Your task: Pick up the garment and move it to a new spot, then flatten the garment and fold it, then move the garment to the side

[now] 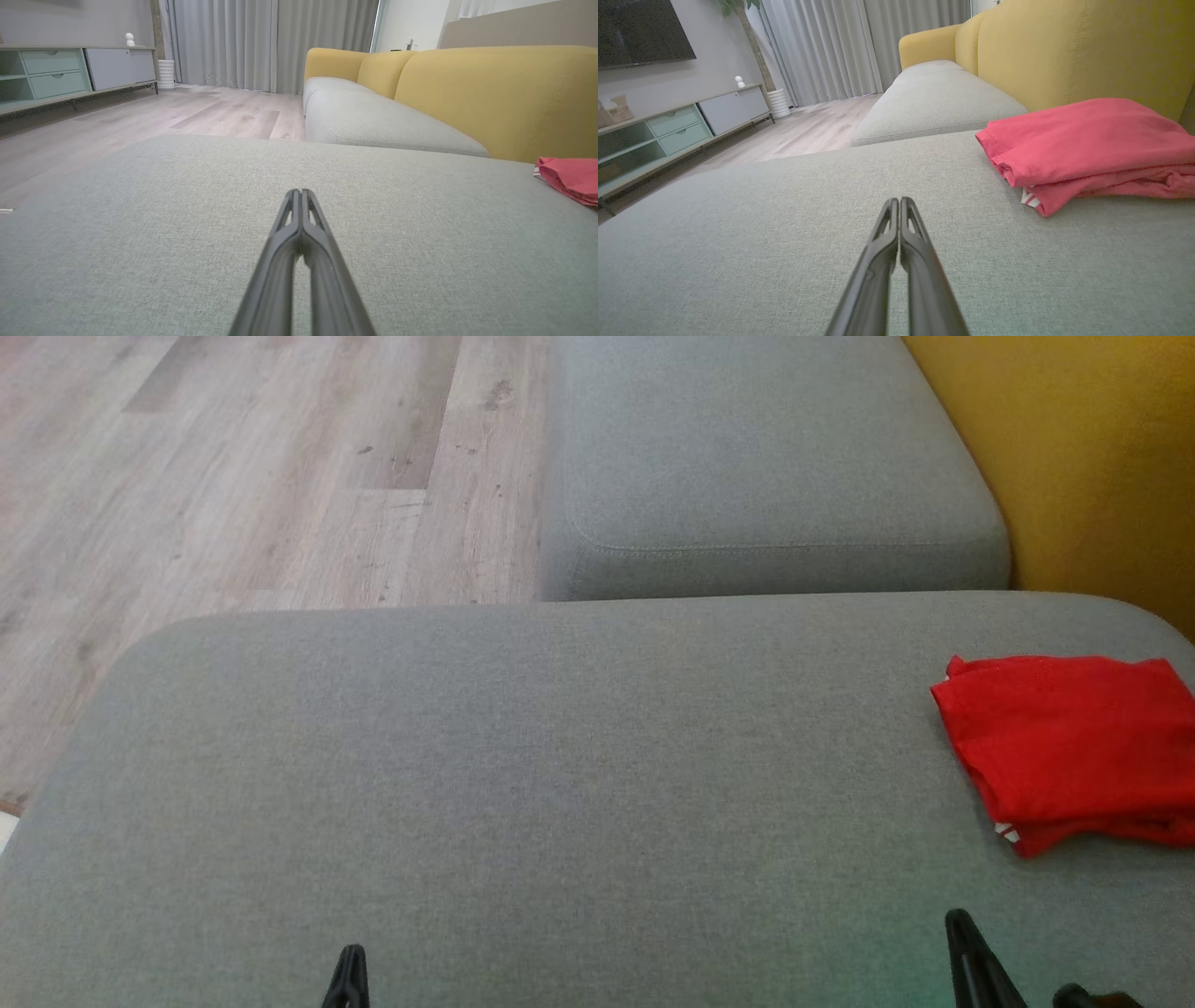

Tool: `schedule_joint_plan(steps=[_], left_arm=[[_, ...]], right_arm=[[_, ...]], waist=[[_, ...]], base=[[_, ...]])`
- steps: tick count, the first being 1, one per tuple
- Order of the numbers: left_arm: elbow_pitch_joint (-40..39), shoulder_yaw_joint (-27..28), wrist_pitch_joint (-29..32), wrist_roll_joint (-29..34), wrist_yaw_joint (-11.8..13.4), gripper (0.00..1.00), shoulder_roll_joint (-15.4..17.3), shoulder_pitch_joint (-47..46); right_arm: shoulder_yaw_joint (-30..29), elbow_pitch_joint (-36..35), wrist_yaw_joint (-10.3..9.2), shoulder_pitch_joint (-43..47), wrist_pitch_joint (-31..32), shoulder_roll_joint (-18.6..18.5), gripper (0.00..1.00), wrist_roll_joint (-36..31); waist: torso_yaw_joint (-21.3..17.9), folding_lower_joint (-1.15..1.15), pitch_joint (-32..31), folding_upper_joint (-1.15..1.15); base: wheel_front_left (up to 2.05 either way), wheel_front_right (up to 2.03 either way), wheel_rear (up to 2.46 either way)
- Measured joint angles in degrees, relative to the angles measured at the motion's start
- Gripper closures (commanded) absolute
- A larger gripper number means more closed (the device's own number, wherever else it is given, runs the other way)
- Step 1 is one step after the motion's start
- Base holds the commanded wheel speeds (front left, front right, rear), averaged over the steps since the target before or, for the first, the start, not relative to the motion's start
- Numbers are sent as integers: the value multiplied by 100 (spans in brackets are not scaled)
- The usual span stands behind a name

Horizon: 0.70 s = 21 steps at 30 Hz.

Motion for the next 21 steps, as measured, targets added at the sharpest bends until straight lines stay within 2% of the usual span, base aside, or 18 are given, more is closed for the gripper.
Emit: schedule_joint_plan(steps=[21], left_arm=[[122,143,301,-1474,-154,100,22,-298]], right_arm=[[-136,70,0,-283,303,1,100,1390]], waist=[[-68,0,167,0]], base=[[0,0,0]])
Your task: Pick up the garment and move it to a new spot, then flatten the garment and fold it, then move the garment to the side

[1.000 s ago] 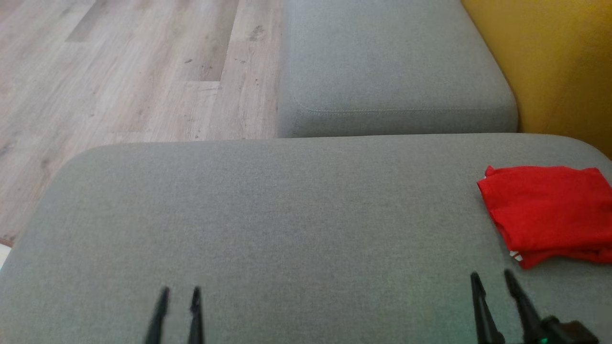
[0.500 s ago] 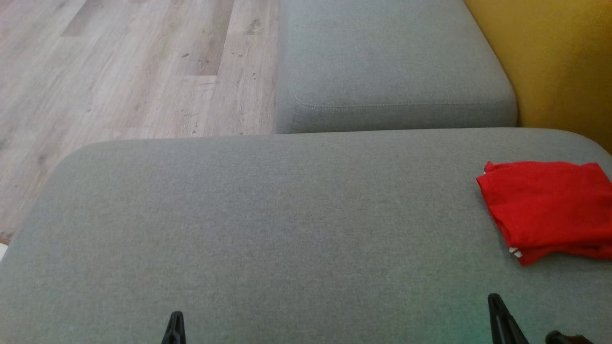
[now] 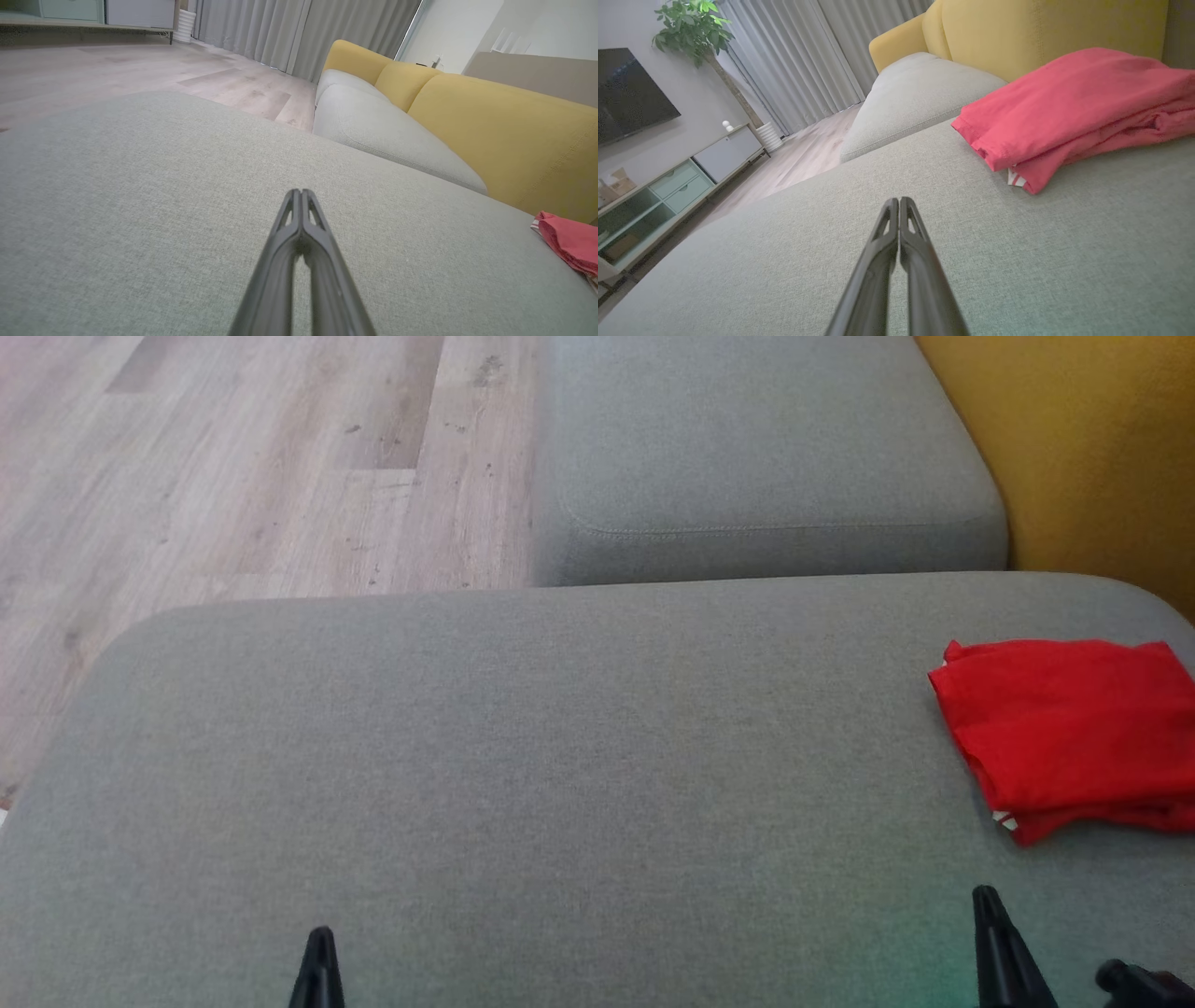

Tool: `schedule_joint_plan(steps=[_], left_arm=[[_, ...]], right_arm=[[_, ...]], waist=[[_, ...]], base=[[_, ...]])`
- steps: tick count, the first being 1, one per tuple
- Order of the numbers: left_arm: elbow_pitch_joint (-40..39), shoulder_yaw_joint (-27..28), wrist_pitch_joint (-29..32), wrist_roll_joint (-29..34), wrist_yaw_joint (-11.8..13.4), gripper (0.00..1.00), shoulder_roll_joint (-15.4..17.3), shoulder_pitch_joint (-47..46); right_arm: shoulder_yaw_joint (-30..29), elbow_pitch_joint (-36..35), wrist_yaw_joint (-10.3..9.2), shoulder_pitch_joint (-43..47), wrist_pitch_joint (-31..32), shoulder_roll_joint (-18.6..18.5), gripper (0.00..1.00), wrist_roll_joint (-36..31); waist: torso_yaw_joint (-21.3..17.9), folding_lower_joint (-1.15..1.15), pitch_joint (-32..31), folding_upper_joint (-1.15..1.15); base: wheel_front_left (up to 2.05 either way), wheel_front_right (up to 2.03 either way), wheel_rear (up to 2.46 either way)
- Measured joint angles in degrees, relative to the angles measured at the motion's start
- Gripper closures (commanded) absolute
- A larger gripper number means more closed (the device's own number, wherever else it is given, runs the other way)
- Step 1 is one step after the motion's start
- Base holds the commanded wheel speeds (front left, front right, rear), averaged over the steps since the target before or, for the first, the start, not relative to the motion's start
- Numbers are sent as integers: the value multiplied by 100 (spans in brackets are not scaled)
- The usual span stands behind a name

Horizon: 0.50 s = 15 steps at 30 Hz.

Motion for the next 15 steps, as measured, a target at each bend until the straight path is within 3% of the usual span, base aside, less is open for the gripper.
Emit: schedule_joint_plan(steps=[15], left_arm=[[62,109,236,-1111,-107,100,5,-258]], right_arm=[[-115,77,0,-246,253,2,100,1053]], waist=[[-53,0,128,0]], base=[[0,0,0]])
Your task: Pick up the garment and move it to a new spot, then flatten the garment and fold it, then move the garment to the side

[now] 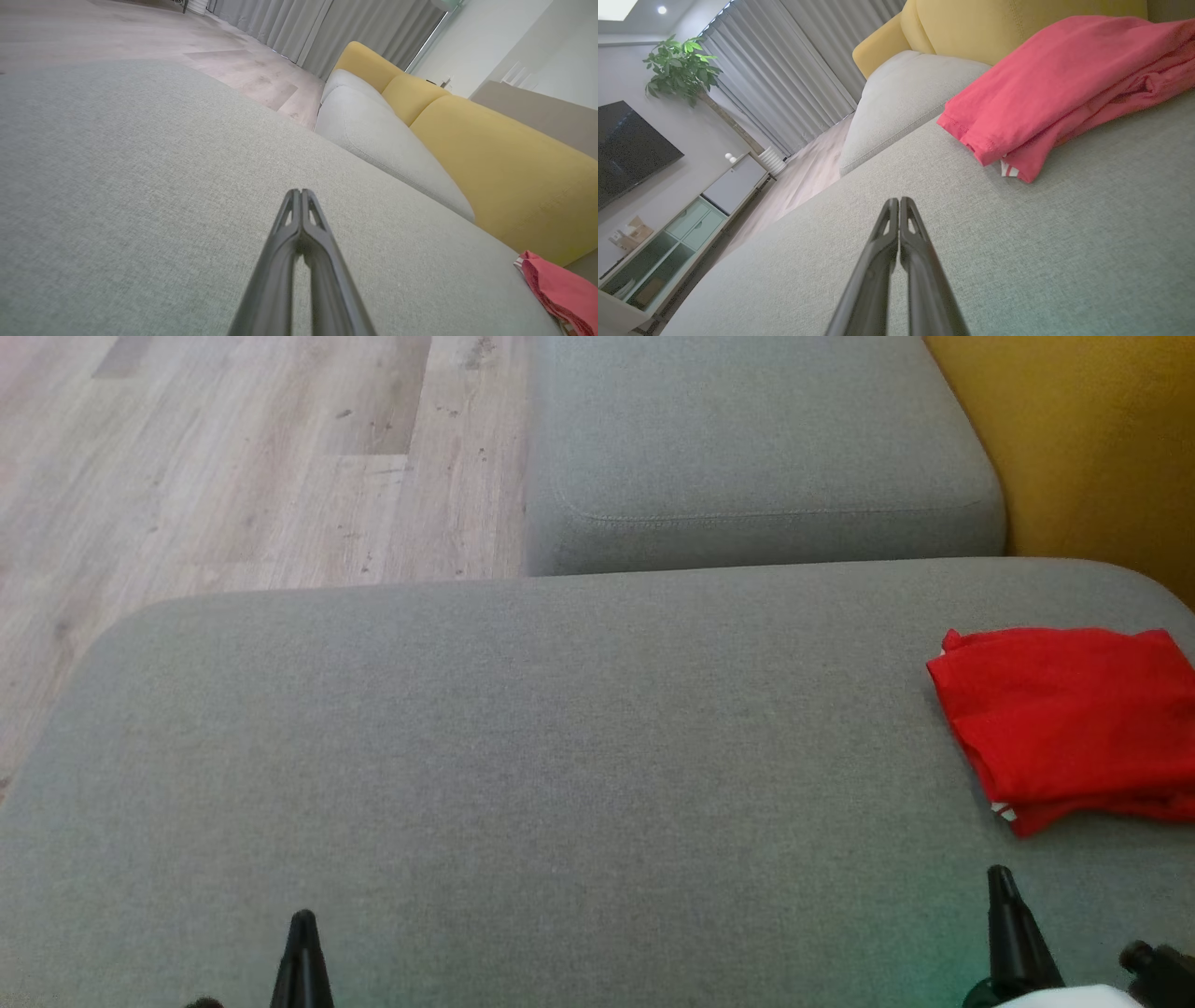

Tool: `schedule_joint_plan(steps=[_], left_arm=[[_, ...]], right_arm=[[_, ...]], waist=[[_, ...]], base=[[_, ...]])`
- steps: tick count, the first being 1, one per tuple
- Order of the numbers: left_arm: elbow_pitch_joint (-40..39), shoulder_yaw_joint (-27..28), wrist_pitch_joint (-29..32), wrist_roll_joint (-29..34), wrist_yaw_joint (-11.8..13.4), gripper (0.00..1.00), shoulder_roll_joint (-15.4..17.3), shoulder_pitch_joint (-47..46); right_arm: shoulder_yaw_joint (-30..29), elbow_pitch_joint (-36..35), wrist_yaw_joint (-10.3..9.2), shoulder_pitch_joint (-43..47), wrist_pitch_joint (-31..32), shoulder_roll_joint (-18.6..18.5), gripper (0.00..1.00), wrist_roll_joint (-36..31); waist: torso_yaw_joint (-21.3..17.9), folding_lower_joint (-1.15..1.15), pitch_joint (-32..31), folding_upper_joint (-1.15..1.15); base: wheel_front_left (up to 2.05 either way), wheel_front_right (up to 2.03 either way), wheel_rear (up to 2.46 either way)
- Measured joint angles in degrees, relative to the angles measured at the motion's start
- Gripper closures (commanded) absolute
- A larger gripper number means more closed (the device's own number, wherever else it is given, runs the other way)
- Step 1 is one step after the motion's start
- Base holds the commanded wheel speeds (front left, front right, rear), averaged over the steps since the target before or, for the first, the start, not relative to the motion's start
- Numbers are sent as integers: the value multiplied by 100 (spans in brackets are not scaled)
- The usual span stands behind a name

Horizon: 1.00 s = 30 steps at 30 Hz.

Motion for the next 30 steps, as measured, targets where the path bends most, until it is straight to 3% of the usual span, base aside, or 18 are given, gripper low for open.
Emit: schedule_joint_plan(steps=[30], left_arm=[[159,305,448,-1990,-196,100,9,-518]], right_arm=[[-269,130,0,-528,453,36,100,1911]], waist=[[-97,0,231,0]], base=[[0,0,0]])
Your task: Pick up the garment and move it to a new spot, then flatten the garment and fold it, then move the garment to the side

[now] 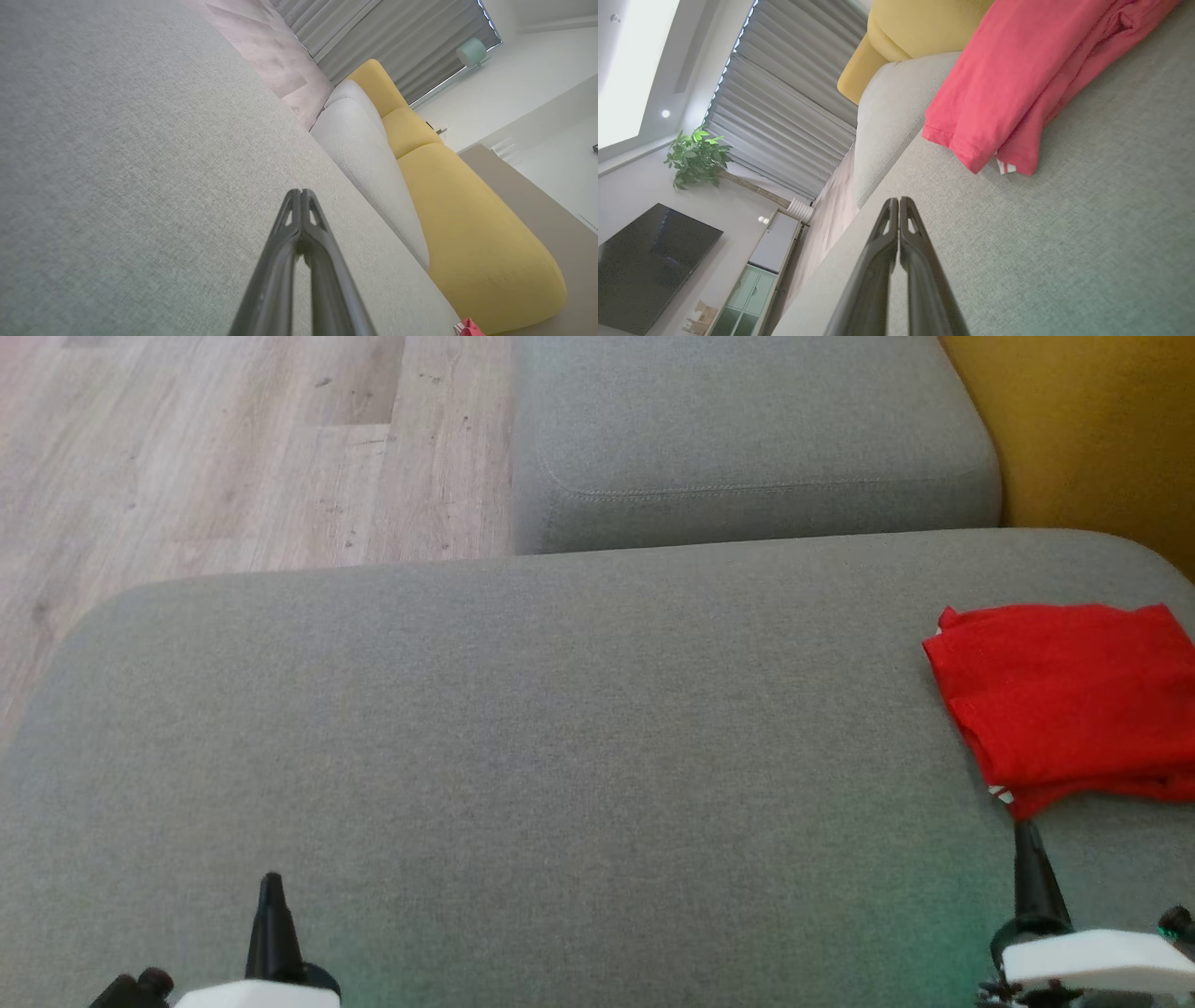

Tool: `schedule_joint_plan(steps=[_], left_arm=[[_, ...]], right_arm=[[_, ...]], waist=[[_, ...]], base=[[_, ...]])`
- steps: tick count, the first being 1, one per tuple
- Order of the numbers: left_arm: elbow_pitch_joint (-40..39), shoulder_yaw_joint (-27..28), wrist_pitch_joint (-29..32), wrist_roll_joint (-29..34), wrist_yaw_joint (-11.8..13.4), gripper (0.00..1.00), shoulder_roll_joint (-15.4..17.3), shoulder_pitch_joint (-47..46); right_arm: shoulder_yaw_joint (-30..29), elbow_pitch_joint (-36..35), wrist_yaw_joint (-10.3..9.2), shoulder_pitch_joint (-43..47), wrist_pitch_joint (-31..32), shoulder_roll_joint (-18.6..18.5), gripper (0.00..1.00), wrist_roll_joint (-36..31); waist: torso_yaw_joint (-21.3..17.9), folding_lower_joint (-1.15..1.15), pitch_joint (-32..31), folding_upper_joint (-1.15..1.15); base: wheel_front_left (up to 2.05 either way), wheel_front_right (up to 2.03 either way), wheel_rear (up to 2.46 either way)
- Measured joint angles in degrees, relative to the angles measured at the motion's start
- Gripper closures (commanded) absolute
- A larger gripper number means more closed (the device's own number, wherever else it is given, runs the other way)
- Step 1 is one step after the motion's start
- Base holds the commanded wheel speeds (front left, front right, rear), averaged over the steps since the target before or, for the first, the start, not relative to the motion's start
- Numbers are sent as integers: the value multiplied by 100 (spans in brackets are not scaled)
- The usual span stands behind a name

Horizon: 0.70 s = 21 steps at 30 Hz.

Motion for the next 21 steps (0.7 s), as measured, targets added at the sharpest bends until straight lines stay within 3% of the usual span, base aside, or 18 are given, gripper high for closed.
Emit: schedule_joint_plan(steps=[21], left_arm=[[100,212,334,-1414,-158,100,-1,-382]], right_arm=[[-189,91,0,-407,356,13,100,1358]], waist=[[-69,0,167,0]], base=[[0,0,0]])
